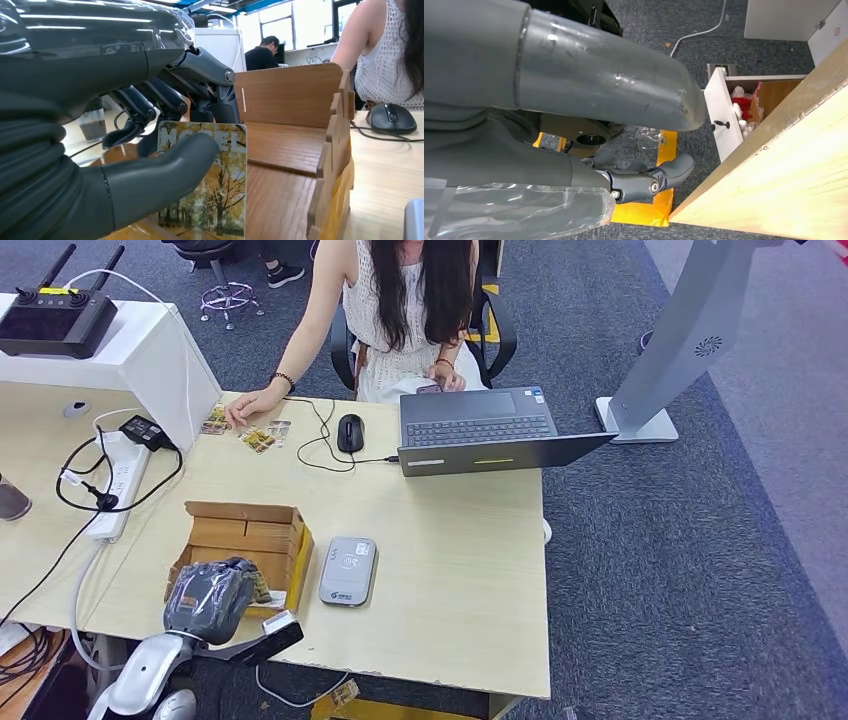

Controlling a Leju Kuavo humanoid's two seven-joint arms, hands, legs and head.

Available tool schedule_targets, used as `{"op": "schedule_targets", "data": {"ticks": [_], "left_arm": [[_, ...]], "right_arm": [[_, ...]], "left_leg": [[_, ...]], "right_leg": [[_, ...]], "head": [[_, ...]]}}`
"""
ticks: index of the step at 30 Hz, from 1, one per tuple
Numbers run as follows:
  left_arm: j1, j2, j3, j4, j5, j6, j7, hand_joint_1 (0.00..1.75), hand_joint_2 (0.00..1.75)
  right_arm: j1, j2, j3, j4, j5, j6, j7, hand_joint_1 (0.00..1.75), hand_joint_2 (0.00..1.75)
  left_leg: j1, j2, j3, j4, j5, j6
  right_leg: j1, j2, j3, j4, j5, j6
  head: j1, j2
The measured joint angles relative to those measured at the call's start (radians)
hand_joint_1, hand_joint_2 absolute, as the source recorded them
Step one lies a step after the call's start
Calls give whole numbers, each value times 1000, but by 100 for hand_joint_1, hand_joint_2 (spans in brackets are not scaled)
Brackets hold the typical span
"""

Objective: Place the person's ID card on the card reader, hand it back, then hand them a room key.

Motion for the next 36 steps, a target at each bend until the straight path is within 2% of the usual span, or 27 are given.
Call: {"op": "schedule_targets", "data": {"ticks": [12,18,22,28,32,36], "left_arm": [[-4,-15,24,-6,0,64,33,175,175],[-59,-22,31,-22,-12,104,17,175,175],[-153,-33,31,-24,-40,178,12,175,175],[-350,-53,31,39,-113,265,38,175,175],[-508,-63,31,157,-162,280,71,175,175],[-678,-69,30,333,-236,271,114,175,175]], "right_arm": [[4,0,0,0,3,0,0,0,0],[3,0,0,0,10,0,0,0,0],[-4,0,0,0,23,2,3,0,0],[-26,0,3,1,35,3,13,0,0],[-37,0,9,4,36,3,23,0,0],[-46,0,23,10,36,6,33,0,0]], "left_leg": [[0,0,0,0,0,0],[0,0,0,0,0,0],[0,-1,0,1,2,1],[0,-1,-1,1,4,0],[0,-1,-1,1,5,0],[0,-1,-2,1,7,0]], "right_leg": [[0,0,0,0,0,0],[0,-1,0,0,0,0],[0,-1,0,0,1,0],[0,-1,-1,0,4,0],[0,-1,-2,0,5,0],[0,-1,-3,1,6,-1]], "head": [[0,0],[0,0],[0,0],[0,0],[0,0],[0,0]]}}
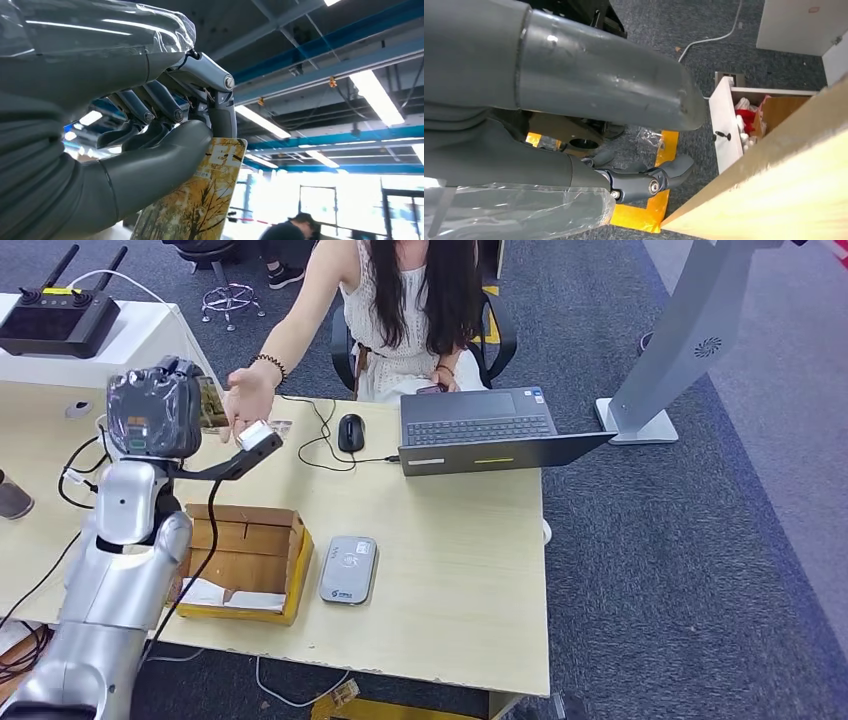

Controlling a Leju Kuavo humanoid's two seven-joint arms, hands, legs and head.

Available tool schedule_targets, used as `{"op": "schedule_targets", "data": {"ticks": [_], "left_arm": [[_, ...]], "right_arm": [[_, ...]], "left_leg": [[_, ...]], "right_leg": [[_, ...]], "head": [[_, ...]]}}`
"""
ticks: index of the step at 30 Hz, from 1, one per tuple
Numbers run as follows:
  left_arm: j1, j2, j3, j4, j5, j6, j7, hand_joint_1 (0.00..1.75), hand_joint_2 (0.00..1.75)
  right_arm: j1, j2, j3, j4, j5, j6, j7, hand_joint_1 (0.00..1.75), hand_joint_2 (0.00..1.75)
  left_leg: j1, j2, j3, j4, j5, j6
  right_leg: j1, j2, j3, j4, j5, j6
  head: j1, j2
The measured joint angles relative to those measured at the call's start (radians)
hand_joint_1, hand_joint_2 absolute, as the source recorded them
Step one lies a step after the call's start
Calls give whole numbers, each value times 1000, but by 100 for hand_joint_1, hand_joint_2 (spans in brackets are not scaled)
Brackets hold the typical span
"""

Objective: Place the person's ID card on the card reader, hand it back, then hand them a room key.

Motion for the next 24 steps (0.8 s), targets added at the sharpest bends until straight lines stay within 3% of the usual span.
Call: {"op": "schedule_targets", "data": {"ticks": [3,7,11,24], "left_arm": [[-107,-4,-1,127,-43,-23,32,175,175],[-193,-8,-1,241,-51,-37,53,175,175],[-229,-9,-1,306,-47,-38,56,0,175],[-233,-4,-1,357,-22,-22,47,0,175]], "right_arm": [[-4,0,7,3,-3,7,4,0,0],[-6,0,11,8,-8,8,8,0,0],[-6,0,11,11,-13,9,8,0,0],[-5,0,11,17,-21,9,7,0,0]], "left_leg": [[0,0,0,0,1,0],[0,0,-1,0,0,0],[0,0,-2,0,0,0],[0,0,-2,0,0,0]], "right_leg": [[0,1,-1,0,1,0],[0,1,-1,0,1,0],[0,1,-2,0,1,0],[0,1,-2,0,1,0]], "head": [[0,0],[0,0],[0,0],[0,0]]}}
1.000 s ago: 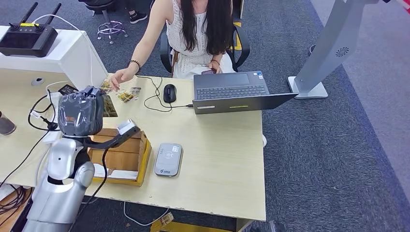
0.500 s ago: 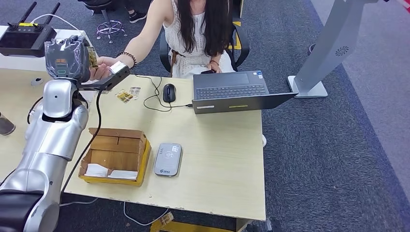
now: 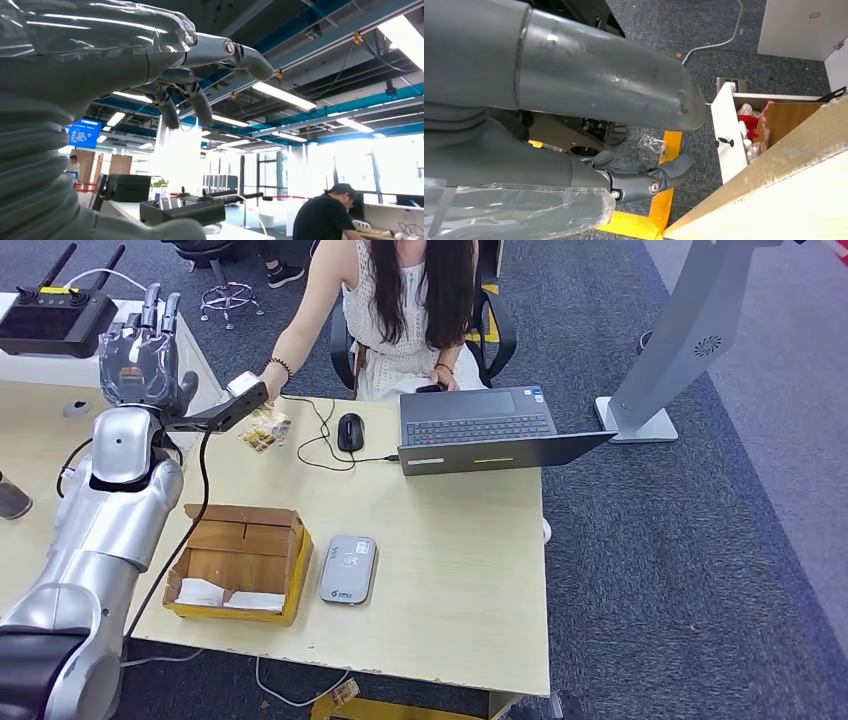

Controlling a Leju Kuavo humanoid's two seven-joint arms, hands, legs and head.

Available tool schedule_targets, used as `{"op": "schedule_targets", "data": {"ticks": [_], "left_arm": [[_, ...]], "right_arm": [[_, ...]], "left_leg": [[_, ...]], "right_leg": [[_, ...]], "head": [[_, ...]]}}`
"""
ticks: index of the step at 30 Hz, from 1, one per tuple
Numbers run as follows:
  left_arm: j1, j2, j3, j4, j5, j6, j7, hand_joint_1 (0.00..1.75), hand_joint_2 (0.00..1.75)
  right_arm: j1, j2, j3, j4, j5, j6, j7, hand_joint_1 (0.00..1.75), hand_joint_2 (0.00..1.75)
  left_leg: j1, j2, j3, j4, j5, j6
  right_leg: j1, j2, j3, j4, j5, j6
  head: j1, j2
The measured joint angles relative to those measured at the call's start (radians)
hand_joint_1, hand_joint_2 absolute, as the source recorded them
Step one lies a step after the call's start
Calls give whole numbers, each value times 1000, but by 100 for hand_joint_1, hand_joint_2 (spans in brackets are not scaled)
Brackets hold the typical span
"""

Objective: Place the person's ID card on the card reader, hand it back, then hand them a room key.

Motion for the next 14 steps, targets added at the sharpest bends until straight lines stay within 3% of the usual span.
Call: {"op": "schedule_targets", "data": {"ticks": [14], "left_arm": [[1,2,1,8,34,25,-17,0,175]], "right_arm": [[0,0,0,1,-3,0,-1,0,0]], "left_leg": [[0,0,0,0,0,0]], "right_leg": [[0,0,0,0,0,0]], "head": [[0,0]]}}
